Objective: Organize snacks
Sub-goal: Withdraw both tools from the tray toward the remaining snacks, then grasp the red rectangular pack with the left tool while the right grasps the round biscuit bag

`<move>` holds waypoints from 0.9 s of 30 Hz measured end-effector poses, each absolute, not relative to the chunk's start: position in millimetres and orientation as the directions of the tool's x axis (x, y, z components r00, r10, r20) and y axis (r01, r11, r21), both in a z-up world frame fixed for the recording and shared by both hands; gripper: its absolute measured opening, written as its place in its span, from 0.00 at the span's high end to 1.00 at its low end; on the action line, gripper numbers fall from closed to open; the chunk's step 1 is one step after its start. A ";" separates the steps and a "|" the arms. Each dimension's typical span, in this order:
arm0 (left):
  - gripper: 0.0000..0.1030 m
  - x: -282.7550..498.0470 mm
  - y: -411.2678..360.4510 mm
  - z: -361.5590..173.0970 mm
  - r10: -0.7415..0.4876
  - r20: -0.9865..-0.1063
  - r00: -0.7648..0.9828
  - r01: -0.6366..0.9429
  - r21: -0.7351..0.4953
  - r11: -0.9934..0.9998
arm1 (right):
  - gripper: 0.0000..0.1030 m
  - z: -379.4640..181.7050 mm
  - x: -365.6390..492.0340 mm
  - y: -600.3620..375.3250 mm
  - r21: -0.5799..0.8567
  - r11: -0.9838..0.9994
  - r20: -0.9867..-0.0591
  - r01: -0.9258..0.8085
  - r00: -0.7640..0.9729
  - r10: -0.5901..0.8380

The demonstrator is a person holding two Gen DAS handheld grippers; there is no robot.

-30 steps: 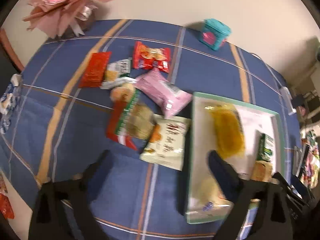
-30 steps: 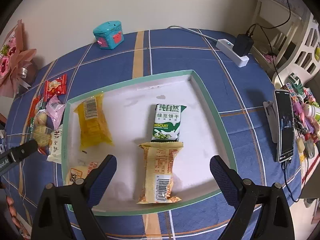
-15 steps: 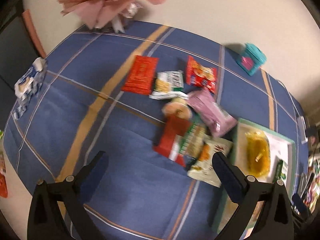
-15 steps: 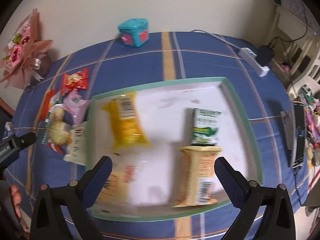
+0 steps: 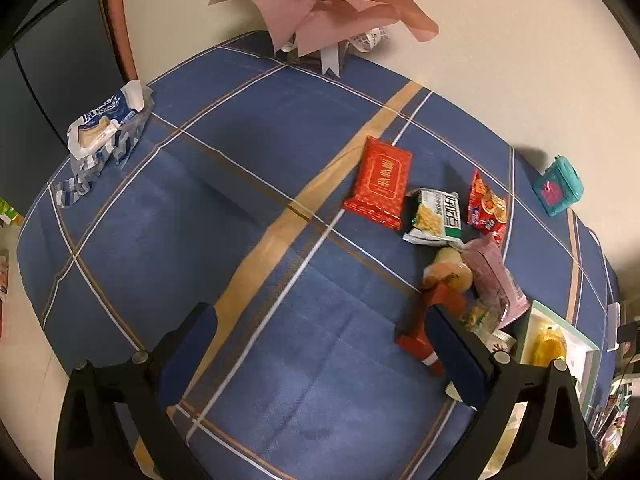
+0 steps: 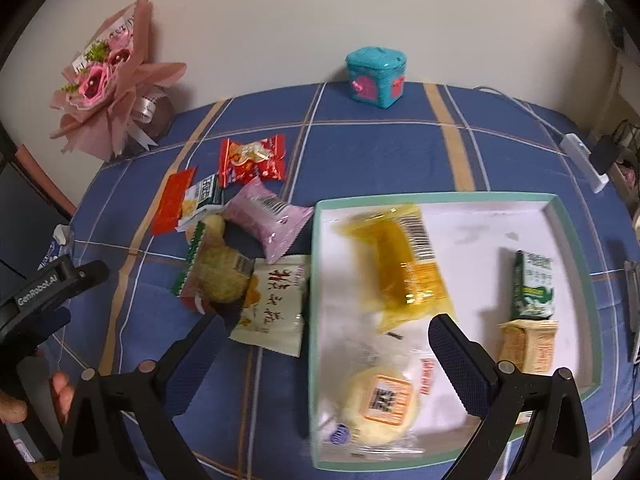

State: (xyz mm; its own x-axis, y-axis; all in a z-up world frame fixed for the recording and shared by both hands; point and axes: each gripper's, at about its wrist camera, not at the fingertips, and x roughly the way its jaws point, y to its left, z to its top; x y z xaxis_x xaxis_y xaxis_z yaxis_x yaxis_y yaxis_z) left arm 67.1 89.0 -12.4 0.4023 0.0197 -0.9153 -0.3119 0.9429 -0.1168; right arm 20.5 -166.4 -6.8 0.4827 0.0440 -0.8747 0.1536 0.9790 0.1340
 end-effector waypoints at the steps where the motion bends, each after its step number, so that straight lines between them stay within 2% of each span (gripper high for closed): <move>1: 0.00 68.5 89.1 -13.9 0.020 -0.916 0.401 -0.309 -0.115 0.944 | 0.00 -9.3 23.4 -163.2 0.139 0.978 -0.879 0.153 0.475 0.051; 6: 0.00 74.1 85.2 -22.5 -0.012 -0.925 0.379 -0.287 -0.129 0.949 | 0.00 -16.3 36.0 -154.9 0.169 0.974 -0.885 0.153 0.459 0.082; 12: 0.00 86.3 65.9 -37.3 -0.038 -0.941 0.336 -0.223 -0.119 0.968 | 0.00 -24.7 49.8 -137.9 0.120 0.987 -0.891 0.105 0.449 0.061; 20: 0.00 105.0 40.6 -54.8 -0.110 -0.944 0.313 -0.147 -0.162 0.976 | 0.00 -36.4 64.2 -132.7 0.090 0.991 -0.898 0.096 0.438 0.040; 27: 0.00 118.1 31.4 -68.8 -0.167 -0.943 0.287 -0.115 -0.207 0.971 | 0.01 -44.8 71.4 -134.9 0.121 0.987 -0.899 0.109 0.433 0.063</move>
